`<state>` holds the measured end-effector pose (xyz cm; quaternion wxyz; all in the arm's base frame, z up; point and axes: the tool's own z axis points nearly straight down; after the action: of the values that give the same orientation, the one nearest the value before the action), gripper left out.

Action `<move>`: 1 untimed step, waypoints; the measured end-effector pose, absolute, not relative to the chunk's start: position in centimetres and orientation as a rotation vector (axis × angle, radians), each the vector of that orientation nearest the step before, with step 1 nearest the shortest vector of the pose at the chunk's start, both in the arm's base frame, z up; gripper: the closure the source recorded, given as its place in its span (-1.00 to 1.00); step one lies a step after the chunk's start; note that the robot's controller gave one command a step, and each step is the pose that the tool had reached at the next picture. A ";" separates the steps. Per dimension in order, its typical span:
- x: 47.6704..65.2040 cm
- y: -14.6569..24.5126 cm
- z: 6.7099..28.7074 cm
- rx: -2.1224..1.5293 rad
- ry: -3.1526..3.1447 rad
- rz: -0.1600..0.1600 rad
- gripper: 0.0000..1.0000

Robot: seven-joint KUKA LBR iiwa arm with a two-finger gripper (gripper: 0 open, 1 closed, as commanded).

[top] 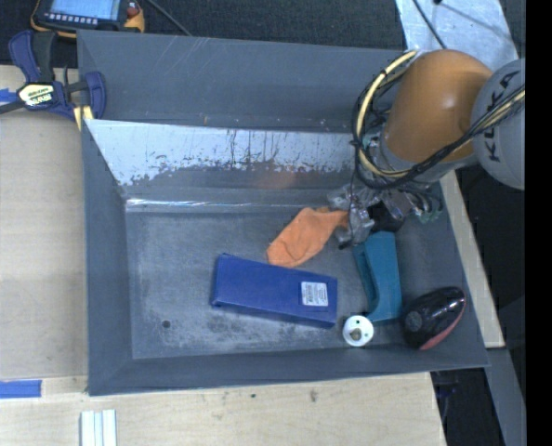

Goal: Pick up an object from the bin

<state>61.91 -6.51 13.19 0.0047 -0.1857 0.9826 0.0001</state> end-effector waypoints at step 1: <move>59.1 -8.5 11.7 -0.527 3.097 0.000 1.00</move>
Offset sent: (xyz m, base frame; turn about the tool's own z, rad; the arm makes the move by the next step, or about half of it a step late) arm -0.0215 0.0059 0.1369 0.0450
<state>59.10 -8.52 11.66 0.0002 -0.1677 0.9858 0.0001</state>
